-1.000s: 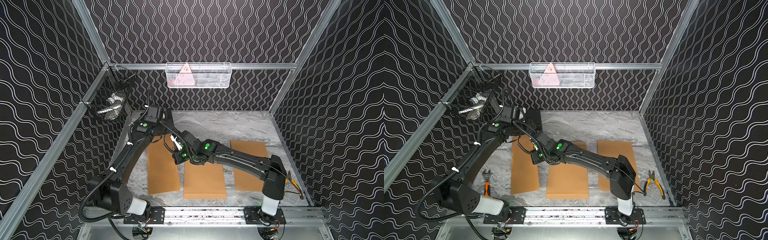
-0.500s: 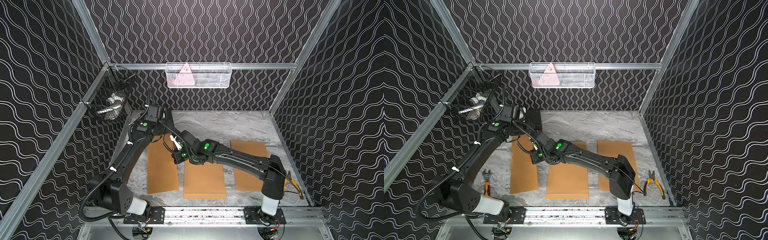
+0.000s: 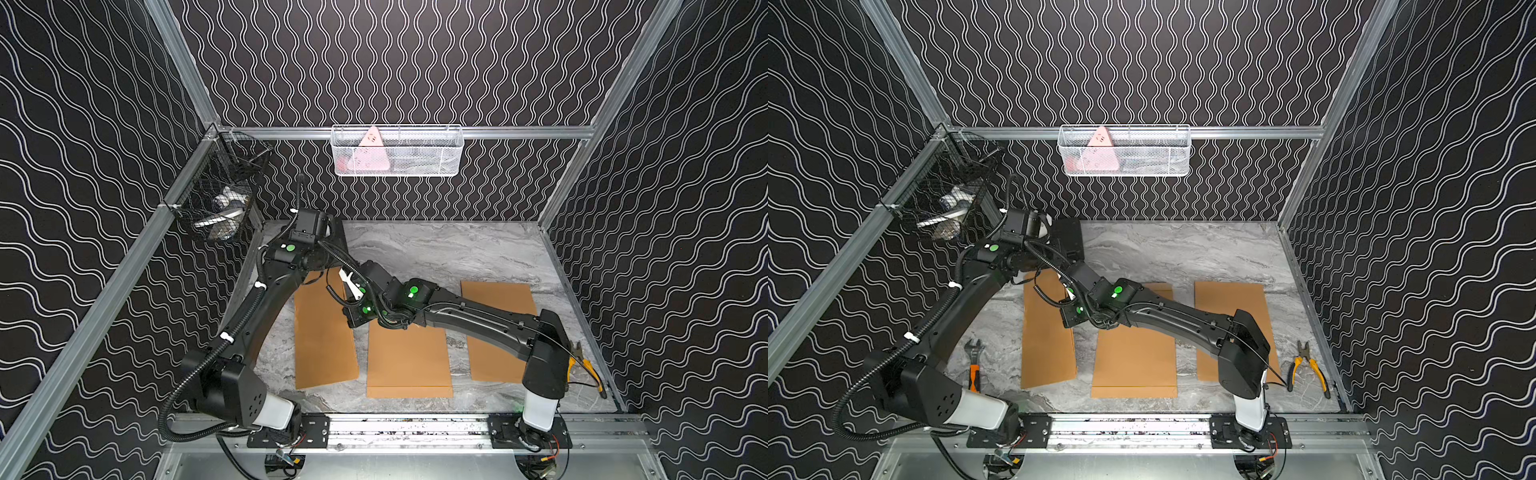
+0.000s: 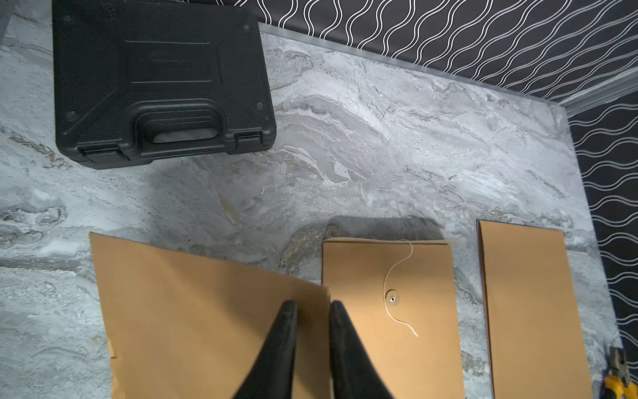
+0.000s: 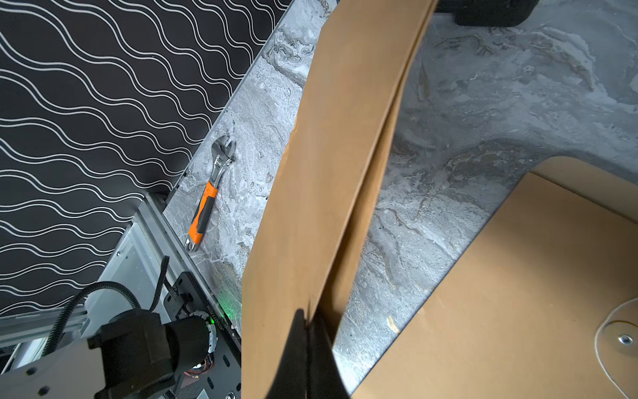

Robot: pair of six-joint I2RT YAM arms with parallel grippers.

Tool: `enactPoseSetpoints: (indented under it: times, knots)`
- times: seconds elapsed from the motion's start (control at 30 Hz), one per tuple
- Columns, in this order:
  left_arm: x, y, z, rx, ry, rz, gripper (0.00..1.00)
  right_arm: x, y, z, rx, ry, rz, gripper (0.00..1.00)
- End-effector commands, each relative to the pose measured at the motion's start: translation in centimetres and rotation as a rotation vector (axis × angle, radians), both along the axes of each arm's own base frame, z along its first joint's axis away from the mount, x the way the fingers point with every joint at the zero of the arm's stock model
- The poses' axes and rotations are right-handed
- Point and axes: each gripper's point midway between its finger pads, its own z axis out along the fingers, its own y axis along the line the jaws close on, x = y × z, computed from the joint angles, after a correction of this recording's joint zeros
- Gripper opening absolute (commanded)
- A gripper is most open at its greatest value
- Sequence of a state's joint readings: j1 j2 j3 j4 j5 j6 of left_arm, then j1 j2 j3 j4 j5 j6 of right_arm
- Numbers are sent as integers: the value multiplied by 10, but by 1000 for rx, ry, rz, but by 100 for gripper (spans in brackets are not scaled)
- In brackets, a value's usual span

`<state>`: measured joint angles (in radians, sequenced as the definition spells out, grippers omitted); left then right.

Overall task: Open the file bag
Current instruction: Pick up the file bag from the center of the board.

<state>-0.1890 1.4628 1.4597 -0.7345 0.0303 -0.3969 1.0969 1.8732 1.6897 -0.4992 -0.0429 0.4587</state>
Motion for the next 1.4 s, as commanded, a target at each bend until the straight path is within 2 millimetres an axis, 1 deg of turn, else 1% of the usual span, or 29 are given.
enactPoseSetpoints:
  times: [0.0, 0.13, 0.3, 0.4, 0.63, 0.77, 0.83, 0.97, 1.07, 1.2, 1.27, 1.37]
  knots:
    - [0, 1, 1, 15, 6, -4, 17, 4, 7, 12, 35, -37, 8, 0]
    - [0, 3, 1, 20, 2, 3, 13, 4, 7, 11, 36, -35, 9, 0]
    - [1, 5, 6, 29, -12, 11, 4, 3, 8, 9, 35, -28, 14, 0]
    - [2, 5, 10, 32, -23, 12, 0, 3, 9, 8, 36, -26, 15, 0]
    - [4, 6, 18, 28, -51, 14, 0, 3, 10, 7, 35, -22, 18, 0]
    - [4, 6, 27, 21, -82, 21, 0, 2, 10, 8, 38, -19, 16, 0]
    - [3, 7, 33, 16, -100, 27, 0, 2, 10, 8, 41, -18, 14, 4]
    - [1, 8, 46, 2, -143, 37, 0, 1, 9, 9, 51, -13, 14, 16]
    - [-1, 10, 53, 2, -164, 51, 0, 0, 10, 8, 52, -5, 18, 22]
    - [-4, 12, 56, 6, -170, 54, 0, -4, 11, 9, 69, 6, 31, 30]
    - [-6, 13, 60, 2, -182, 57, 0, -6, 11, 12, 82, 6, 39, 37]
    - [-8, 14, 65, -1, -197, 61, 0, -9, 9, 15, 92, 8, 48, 44]
